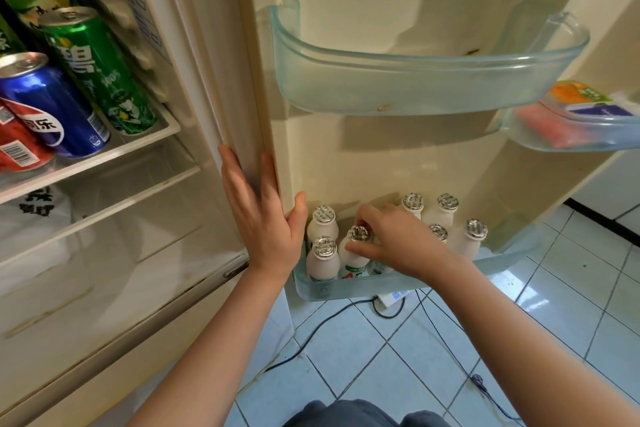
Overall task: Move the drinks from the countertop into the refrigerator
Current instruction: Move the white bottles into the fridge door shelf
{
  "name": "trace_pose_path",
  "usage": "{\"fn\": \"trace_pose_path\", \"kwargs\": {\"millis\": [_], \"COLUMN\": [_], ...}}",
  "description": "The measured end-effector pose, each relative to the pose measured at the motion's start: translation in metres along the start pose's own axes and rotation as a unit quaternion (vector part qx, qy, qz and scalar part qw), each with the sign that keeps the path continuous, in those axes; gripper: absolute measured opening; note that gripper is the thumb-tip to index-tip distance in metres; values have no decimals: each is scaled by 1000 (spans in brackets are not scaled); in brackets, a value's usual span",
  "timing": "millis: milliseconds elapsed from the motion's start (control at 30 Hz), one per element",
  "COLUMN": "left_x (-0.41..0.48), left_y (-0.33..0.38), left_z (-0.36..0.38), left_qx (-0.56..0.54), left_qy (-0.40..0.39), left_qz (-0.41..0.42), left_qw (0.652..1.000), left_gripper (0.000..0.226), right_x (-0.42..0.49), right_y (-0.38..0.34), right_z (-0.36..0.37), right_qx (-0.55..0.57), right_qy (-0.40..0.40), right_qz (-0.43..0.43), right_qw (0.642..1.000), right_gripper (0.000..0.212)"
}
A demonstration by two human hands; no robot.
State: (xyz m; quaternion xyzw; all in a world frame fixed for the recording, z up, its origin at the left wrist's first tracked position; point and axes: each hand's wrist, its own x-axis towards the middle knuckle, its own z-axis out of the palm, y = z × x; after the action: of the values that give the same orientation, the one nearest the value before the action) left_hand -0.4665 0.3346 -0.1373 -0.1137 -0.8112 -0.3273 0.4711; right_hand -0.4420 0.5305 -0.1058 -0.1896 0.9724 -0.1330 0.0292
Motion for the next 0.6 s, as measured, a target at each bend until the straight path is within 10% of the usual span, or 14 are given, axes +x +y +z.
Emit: {"fn": "trace_pose_path", "kwargs": {"millis": [600], "left_x": [0], "left_y": [12], "left_z": [-4], "left_qx": [20], "left_qy": [-11], "left_qz": [-25], "left_qw": [999], "left_gripper": [55], "right_x": [-8], "right_y": [5], "right_z": [-3], "right_qx": [-8], "right_qy": [13], "right_qz": [-30], "right_qw": [999], "right_gripper": [49]}}
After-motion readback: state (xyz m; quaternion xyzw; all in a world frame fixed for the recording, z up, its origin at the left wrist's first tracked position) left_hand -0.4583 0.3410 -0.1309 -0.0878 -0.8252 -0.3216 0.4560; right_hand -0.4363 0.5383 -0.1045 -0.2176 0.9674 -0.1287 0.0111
